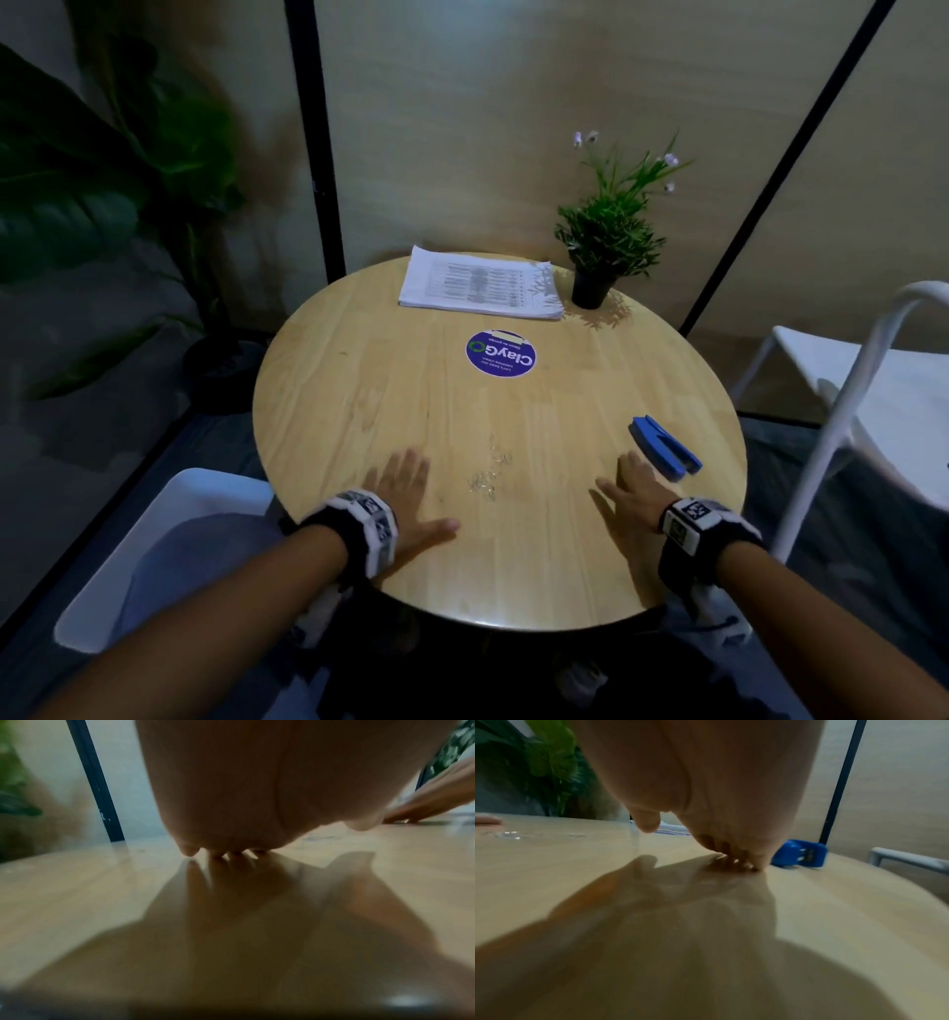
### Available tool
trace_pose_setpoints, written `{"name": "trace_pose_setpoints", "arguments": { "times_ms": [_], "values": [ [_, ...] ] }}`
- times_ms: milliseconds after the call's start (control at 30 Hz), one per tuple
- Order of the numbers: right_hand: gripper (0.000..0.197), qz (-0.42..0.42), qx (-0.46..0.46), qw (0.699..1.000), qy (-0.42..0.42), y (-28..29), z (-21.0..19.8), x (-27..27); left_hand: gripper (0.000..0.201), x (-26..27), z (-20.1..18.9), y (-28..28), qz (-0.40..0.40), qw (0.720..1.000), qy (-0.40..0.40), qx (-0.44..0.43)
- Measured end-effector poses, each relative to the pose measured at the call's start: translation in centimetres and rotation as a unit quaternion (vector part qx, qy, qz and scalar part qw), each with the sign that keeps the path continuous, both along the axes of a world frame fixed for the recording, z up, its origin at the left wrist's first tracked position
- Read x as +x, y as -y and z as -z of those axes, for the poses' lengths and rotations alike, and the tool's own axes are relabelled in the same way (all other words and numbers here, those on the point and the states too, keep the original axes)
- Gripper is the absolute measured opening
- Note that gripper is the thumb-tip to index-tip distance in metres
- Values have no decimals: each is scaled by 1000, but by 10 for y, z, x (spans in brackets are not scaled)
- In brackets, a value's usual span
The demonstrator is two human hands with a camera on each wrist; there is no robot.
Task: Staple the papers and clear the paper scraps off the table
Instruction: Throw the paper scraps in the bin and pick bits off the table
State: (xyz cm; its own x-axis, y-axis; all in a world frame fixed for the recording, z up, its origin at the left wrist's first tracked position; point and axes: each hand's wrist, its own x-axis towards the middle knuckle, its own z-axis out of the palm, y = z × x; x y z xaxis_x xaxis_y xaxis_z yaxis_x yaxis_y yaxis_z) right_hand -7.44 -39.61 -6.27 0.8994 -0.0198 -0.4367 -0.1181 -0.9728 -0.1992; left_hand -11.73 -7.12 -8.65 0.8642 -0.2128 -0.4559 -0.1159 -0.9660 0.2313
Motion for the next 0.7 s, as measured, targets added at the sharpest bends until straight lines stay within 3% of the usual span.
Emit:
{"name": "trace_pose_setpoints", "arguments": {
  "times_ms": [67, 167, 300, 367, 467, 567, 700],
  "values": [
    [80, 1, -38, 999, -3, -20, 10, -1, 135, -6, 3, 17, 16, 999, 8, -26],
    [85, -47, -41, 998, 1, -55, 12, -7, 110, -10, 5, 46, 40, 999, 7, -34],
    [81, -198, -47, 978, -50, -101, 5, -18, 129, -9, 7, 67, 77, 996, 11, -49],
    [74, -250, -46, 965, -67, -112, 0, -18, 126, -5, 3, 69, 90, 994, 4, -58],
    [63, -239, 11, 970, -52, -104, -13, -4, 104, 6, -3, 55, 51, 995, 5, -80],
    [56, -176, 35, 984, 18, -86, -23, 25, 100, 33, -10, 23, -3, 997, 33, -76],
    [58, -132, -31, 991, -2, -79, -26, 61, 98, 77, -25, -36, -82, 995, 49, -41]
  ]
}}
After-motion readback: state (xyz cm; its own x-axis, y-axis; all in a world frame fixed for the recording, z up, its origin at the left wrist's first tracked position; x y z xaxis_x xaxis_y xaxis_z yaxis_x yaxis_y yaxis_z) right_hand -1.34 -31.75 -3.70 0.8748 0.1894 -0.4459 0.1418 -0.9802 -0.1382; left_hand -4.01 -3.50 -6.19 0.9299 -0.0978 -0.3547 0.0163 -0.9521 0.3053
